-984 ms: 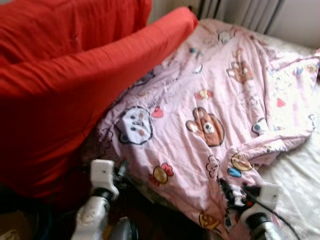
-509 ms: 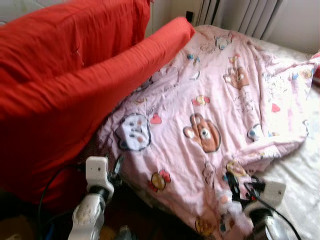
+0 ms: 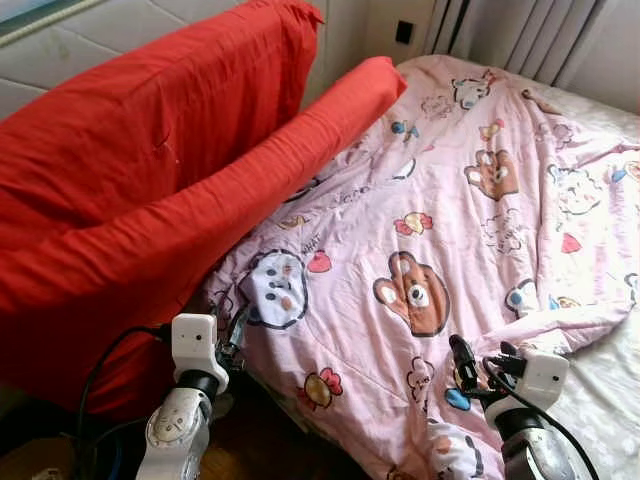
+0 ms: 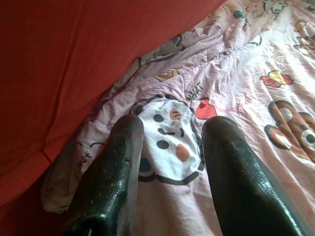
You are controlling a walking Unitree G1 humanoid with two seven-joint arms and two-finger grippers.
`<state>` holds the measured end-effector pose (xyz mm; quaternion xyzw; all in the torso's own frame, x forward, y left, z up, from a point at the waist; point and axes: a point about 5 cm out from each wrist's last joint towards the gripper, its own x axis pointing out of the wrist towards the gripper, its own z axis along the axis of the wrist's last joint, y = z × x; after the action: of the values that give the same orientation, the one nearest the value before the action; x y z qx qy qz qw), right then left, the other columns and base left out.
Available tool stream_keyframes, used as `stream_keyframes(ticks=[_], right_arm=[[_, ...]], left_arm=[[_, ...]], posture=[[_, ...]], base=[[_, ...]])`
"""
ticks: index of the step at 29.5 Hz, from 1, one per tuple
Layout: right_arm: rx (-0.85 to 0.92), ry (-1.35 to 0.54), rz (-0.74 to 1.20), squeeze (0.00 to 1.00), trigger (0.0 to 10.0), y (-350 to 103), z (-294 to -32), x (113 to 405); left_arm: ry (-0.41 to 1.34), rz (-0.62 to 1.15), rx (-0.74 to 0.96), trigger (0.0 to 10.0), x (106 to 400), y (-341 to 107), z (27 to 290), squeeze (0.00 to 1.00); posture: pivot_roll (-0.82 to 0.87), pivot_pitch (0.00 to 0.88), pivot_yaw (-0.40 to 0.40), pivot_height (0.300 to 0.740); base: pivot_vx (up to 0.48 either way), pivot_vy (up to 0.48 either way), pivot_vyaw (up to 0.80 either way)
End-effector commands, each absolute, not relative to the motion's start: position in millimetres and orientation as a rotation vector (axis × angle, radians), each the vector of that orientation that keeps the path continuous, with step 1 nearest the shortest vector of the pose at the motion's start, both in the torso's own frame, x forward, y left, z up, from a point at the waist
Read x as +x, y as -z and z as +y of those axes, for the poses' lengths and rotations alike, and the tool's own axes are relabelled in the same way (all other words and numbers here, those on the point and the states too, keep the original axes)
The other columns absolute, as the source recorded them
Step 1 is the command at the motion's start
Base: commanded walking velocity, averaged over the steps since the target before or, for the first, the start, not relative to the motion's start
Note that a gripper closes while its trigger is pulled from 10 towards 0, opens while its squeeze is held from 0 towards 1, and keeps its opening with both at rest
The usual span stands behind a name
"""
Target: Clean up the room
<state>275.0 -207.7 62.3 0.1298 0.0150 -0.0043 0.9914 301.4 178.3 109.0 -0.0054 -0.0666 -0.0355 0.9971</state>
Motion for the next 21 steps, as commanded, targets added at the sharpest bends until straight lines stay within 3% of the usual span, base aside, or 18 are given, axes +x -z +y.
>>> stream_keyframes(ticks=[1, 21], right_arm=[[0.26, 0.031, 0.056, 0.0, 10.0, -53.9, -211.1, 269.5], [0.246, 0.027, 0.053, 0.0, 10.0, -49.3, -206.1, 270.4]], left_arm=[[0.073, -0.111, -0.02, 10.0, 297.8, -104.0, 177.5, 0.0], [0.087, -0.118, -0.032, 10.0, 297.2, -103.7, 172.6, 0.0]], posture=[[0.08, 0.255, -0.035, 0.74], [0.08, 0.215, -0.027, 0.74]], base=[[0.0, 0.0, 0.0], [0.0, 0.0, 0.0]])
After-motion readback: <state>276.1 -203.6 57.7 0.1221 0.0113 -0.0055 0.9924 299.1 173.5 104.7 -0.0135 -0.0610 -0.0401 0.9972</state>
